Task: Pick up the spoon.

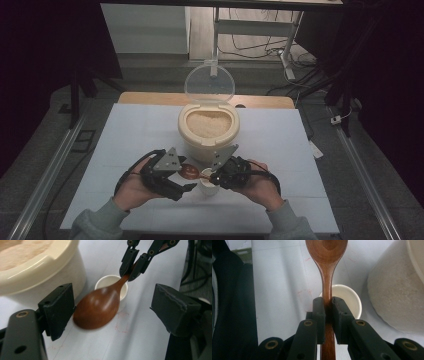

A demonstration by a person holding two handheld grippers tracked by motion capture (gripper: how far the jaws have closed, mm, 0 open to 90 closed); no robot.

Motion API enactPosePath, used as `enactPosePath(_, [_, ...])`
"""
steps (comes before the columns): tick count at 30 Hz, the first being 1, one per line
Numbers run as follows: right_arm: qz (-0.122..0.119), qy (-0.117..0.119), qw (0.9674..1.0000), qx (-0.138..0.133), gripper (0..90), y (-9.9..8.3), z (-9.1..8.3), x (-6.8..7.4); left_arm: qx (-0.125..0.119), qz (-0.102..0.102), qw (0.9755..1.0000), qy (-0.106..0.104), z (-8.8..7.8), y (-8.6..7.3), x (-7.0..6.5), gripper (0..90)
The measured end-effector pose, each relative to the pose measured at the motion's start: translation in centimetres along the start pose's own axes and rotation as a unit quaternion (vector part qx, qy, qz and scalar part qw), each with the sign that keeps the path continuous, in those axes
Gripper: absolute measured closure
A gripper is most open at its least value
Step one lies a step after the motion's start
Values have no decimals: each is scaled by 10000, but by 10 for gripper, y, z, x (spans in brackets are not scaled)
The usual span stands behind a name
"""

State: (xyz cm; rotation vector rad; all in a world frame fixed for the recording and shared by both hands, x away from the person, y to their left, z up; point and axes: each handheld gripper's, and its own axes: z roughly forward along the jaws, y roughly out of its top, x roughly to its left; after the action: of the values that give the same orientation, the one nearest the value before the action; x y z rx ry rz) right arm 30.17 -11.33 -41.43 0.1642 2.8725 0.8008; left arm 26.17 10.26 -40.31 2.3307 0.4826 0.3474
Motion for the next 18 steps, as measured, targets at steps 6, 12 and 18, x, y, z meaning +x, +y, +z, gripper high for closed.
enactPosePath(6, [-79, 58, 10000, -2, 811, 1, 4, 2, 311, 345, 9988, -145, 14, 12, -1, 266])
enactPosePath(12, [-283, 41, 9996, 15, 811, 4, 7, 7, 697, 543, 9951, -449, 28, 15, -1, 359])
enactPosePath(18, [-381, 4, 9993, 14, 811, 7, 10, 15, 903, 498, 9925, -650, 40, 15, -4, 467])
